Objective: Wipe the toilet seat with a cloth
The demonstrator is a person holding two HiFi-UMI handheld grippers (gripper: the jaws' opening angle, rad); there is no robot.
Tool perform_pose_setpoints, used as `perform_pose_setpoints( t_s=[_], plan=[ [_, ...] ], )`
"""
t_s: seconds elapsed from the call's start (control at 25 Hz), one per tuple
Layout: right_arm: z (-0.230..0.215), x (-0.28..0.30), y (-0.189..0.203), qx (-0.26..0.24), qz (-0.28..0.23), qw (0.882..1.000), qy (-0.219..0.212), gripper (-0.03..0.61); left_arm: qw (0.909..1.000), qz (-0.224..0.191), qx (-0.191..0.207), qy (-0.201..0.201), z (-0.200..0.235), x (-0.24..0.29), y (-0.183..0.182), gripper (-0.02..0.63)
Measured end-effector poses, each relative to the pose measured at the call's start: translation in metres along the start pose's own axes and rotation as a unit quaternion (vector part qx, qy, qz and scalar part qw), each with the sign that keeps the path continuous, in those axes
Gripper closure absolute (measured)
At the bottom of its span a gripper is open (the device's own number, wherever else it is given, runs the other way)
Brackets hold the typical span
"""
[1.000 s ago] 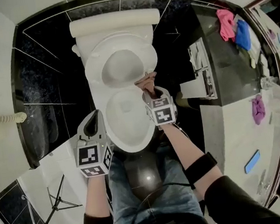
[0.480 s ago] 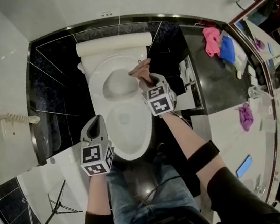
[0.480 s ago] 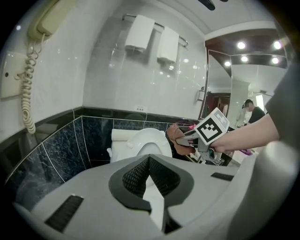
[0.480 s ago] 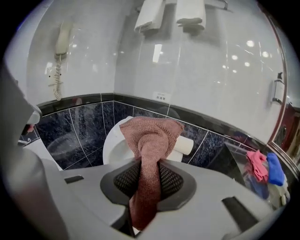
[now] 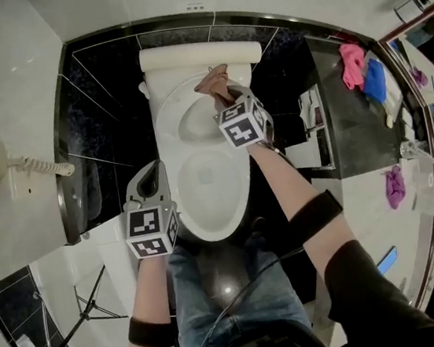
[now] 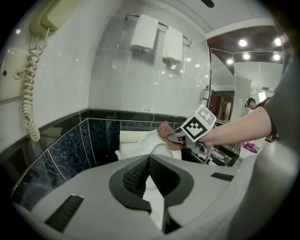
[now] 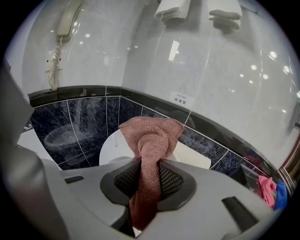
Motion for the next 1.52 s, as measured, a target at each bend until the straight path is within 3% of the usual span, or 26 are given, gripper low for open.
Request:
perform_pose_setpoints(
  t_s=[0.36,0.6,0.76,1.0,1.24,1.52],
  plan=[
    [0.026,0.05,-0.019,-0.031,0.016,0.999,-0.018,0.477,0.9996,0.005,-0.012,-0.023,0.038,0.007,0.015,0.614],
    [0.074,0.09,-0.021,-0.066,0.039,0.995,-0.063,0.477,0.9992,0.009,-0.02,-0.033,0.055,0.016,0.027,0.614],
    [0.099,0.113,-0.004,-0.05,0.053,0.994,-0.085,0.477,0.999,0.012,-0.024,-0.037,0.066,0.018,0.037,0.614],
    [0.132,0.15,0.023,-0.071,0.079,0.989,-0.106,0.479,0.9984,0.02,-0.029,-0.044,0.078,0.02,0.066,0.614],
    [0.167,0.196,0.058,-0.11,0.112,0.982,-0.1,0.479,0.9981,0.038,-0.032,-0.038,0.092,0.031,0.103,0.614],
    [0.19,0.23,0.117,-0.083,0.151,0.979,-0.105,0.48,0.9968,0.053,-0.037,-0.047,0.11,0.047,0.146,0.614]
  ],
)
Point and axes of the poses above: the fingertips, and each gripper's own axes: x forward along the fingers, z to its left, y out of its underside, the point moved 10 cm from there along -x, backward along the fingers, and after that the axes turned 13 degrees about -y, right-handed, at the moved point
